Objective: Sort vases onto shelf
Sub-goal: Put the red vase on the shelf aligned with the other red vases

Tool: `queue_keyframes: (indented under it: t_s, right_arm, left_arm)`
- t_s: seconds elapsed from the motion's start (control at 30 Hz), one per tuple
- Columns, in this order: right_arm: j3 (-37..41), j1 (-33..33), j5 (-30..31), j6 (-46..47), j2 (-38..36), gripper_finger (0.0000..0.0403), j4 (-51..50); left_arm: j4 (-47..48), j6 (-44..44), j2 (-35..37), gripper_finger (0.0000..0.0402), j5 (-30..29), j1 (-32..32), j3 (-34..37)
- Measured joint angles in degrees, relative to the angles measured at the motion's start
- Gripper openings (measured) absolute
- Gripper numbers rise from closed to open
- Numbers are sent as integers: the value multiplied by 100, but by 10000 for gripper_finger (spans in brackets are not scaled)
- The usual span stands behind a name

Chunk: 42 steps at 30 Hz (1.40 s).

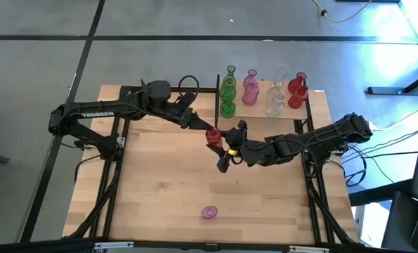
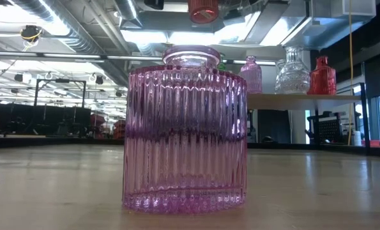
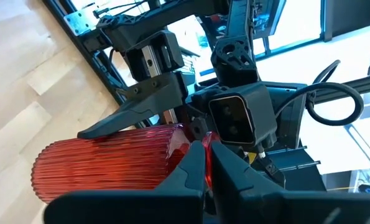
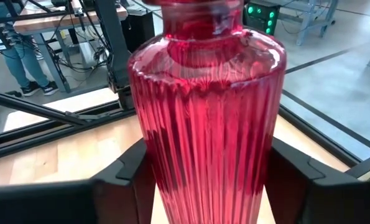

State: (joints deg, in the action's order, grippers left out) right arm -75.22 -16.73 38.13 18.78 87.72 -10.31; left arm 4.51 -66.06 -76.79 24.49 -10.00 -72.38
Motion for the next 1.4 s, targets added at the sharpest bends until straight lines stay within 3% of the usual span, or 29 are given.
queue_keyframes:
  t_s: [0.17, 0.33, 0.9, 1.4]
  right_arm:
    - [0, 74, -146, -76, -2, 218, 23]
    - [0, 72, -7, -79, -2, 200, 160]
    - [0, 64, 216, -108, -2, 200, 362]
    - [-2, 57, 416, 93, -80, 200, 307]
  left_arm:
    - [-9, 35, 0, 1, -104, 0, 0]
    - [-145, 53, 0, 7, -209, 0, 0]
    - [-337, 361, 7, 13, -507, -13, 0]
    - [-811, 688, 2, 87, -858, -99, 0]
